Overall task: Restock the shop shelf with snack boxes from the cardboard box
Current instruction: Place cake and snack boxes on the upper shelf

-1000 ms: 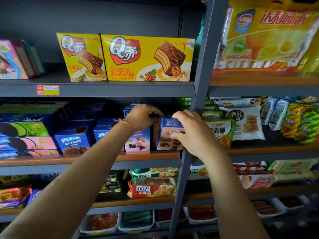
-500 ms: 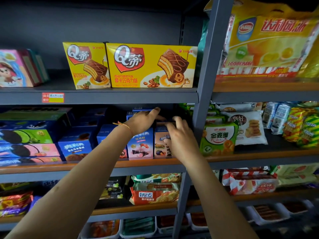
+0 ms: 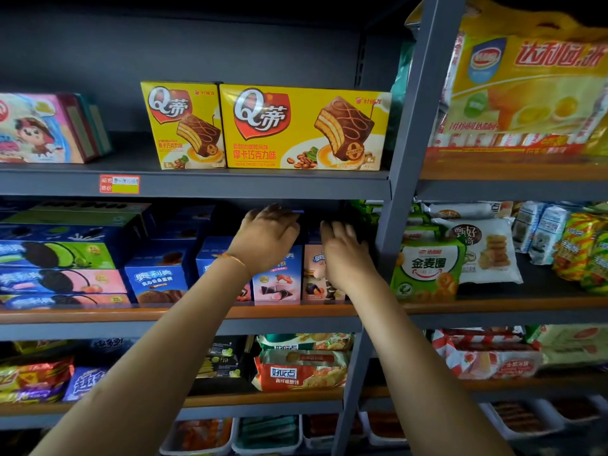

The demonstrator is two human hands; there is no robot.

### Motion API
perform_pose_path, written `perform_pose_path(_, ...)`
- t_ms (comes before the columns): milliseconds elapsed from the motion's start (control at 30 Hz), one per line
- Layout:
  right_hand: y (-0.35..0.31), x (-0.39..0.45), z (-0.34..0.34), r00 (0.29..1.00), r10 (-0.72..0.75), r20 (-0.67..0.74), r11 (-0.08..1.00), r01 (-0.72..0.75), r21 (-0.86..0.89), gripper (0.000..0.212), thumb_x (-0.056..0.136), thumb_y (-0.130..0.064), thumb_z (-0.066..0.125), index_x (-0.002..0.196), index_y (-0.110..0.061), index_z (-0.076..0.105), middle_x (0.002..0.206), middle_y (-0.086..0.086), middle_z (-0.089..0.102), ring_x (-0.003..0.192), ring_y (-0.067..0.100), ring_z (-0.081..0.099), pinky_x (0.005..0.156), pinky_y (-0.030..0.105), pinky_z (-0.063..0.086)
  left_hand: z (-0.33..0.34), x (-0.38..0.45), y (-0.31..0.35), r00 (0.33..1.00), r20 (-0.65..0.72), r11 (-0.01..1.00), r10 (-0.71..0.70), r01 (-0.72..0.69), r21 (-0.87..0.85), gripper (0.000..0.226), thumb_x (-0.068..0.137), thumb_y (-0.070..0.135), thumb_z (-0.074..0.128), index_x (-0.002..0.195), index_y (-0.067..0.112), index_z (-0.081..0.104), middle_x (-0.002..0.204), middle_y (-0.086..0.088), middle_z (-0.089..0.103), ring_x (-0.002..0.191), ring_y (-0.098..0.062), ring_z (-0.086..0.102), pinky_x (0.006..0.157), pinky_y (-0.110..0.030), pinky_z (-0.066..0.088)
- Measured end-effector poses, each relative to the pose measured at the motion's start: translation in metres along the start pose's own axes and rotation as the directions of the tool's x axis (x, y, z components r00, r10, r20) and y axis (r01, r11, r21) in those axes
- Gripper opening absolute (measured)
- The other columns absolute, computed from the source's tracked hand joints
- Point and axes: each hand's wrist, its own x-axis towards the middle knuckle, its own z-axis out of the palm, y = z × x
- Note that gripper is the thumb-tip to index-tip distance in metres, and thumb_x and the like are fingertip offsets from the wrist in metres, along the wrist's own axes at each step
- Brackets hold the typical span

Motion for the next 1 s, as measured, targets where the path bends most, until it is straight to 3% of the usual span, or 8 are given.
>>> perform_pose_path(133,0.002,0.005,0.0,1.0,-0.025,-0.002,0.997,0.025,0.07,0.088,0.086,-0.009,0.071,0.155,-0.007,0.015,0.155,0.013,0.023,0.143,0.035,0.019,0.109,0.05,0.036,0.013,-0.008,-0.017,0.999,0.01,0.987,-0.053,0.05,0.154,0.054,0.105,0.042,0.018,0.155,0.025,0.029,0.165,0.002,0.02,0.153,-0.021,0.012,0.123,-0.046,0.01)
perform_pose_path(267,0.004,0.016,-0.001,1.0,-0.018,0.0,0.996,0.018,0.09,0.081,0.086,0.009,0.056,0.155,-0.008,0.017,0.157,0.013,0.02,0.145,0.035,0.016,0.114,0.048,0.033,0.02,-0.011,-0.019,0.999,-0.02,0.999,-0.032,0.033,0.043,0.052,0.107,0.04,0.023,0.154,0.022,0.034,0.162,0.001,0.028,0.152,-0.021,0.018,0.123,-0.04,0.018)
perform_pose_path(467,0.005,0.029,-0.001,0.999,-0.031,0.026,0.992,0.027,0.121,0.086,0.084,0.011,0.056,0.156,-0.011,0.015,0.16,0.01,0.017,0.147,0.033,0.013,0.118,0.047,0.028,0.02,-0.012,-0.02,0.999,-0.027,0.998,-0.028,0.029,0.049,0.051,0.107,0.04,0.024,0.154,0.022,0.034,0.162,0.001,0.028,0.152,-0.019,0.017,0.123,-0.037,0.018)
perform_pose_path(667,0.008,0.02,-0.008,0.999,-0.018,0.048,0.988,0.01,0.153,0.097,0.087,0.008,0.058,0.159,-0.02,-0.001,0.166,0.008,0.002,0.152,0.033,0.003,0.122,0.048,0.013,0.023,-0.009,-0.022,0.999,-0.032,0.995,-0.015,0.018,0.098,0.063,0.099,0.048,0.013,0.154,0.024,0.033,0.162,0.004,0.028,0.152,-0.017,0.017,0.121,-0.039,0.019)
perform_pose_path(800,0.005,-0.005,-0.013,0.998,-0.02,-0.054,0.964,0.034,0.262,0.098,0.09,-0.021,0.071,0.159,-0.02,0.001,0.166,0.009,0.005,0.152,0.031,0.005,0.122,0.044,0.01,0.024,-0.009,-0.027,0.997,-0.071,1.0,-0.003,0.001,-0.022,0.063,0.097,0.048,0.018,0.151,0.023,0.039,0.161,0.002,0.032,0.152,-0.018,0.017,0.121,-0.041,0.016)
perform_pose_path(867,0.0,-0.021,-0.011,0.983,-0.026,-0.18,0.935,0.088,0.344,0.093,0.088,-0.03,0.072,0.158,-0.017,0.012,0.163,0.01,0.016,0.151,0.027,0.012,0.122,0.04,0.016,0.019,-0.014,-0.03,0.98,-0.198,0.987,0.008,-0.04,-0.154,0.059,0.097,0.047,0.026,0.142,0.02,0.053,0.153,-0.003,0.045,0.147,-0.023,0.03,0.12,-0.044,0.023)
perform_pose_path(900,-0.004,-0.03,-0.01,0.967,-0.018,-0.253,0.906,0.123,0.404,0.088,0.088,-0.031,0.072,0.157,-0.016,0.02,0.161,0.009,0.023,0.149,0.024,0.018,0.121,0.038,0.021,0.015,-0.019,-0.031,0.957,-0.288,0.977,0.027,-0.087,-0.196,0.056,0.097,0.045,0.03,0.134,0.016,0.061,0.144,-0.006,0.055,0.139,-0.026,0.041,0.116,-0.044,0.031)
perform_pose_path(1000,-0.029,-0.051,-0.003,0.894,0.024,-0.447,0.797,0.253,0.549,0.063,0.089,-0.026,0.072,0.144,-0.014,0.044,0.143,0.005,0.047,0.135,0.017,0.041,0.11,0.027,0.037,0.002,-0.046,-0.036,0.873,-0.487,0.939,-0.013,-0.158,-0.307,0.043,0.096,0.034,0.04,0.113,0.01,0.072,0.112,-0.005,0.069,0.108,-0.022,0.059,0.095,-0.028,0.044)
